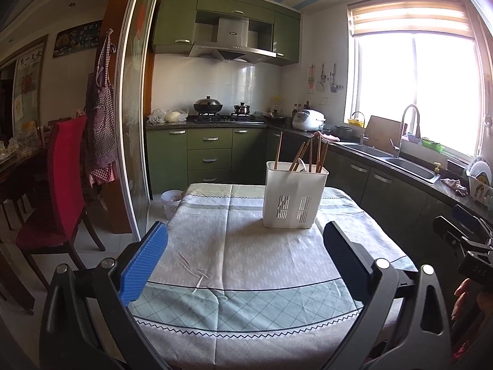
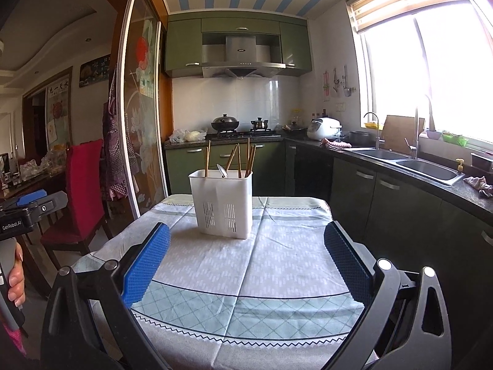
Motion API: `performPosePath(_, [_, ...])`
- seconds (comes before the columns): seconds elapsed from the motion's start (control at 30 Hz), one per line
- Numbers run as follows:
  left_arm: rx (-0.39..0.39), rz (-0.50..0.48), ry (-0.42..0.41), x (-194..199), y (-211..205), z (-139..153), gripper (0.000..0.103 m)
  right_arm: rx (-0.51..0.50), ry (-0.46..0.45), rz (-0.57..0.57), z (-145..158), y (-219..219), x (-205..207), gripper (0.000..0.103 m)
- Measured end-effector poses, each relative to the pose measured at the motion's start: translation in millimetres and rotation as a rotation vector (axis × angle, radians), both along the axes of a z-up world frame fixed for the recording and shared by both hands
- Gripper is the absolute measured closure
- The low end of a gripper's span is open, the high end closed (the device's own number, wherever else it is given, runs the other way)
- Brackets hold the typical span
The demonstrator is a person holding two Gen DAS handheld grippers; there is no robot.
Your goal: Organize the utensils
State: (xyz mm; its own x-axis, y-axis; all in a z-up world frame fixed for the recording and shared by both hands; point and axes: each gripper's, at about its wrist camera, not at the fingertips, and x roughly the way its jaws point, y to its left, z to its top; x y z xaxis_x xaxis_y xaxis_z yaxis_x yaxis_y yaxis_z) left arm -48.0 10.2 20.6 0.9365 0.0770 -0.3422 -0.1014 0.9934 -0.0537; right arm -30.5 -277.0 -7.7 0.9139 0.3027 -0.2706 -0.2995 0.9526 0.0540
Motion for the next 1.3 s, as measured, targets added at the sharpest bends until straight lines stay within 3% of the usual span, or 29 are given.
performPosePath(1.3, [0.014, -0.005, 0.016, 2, 0, -2, 0.007, 0.002, 0.005, 0.001, 1, -1, 5, 0.005])
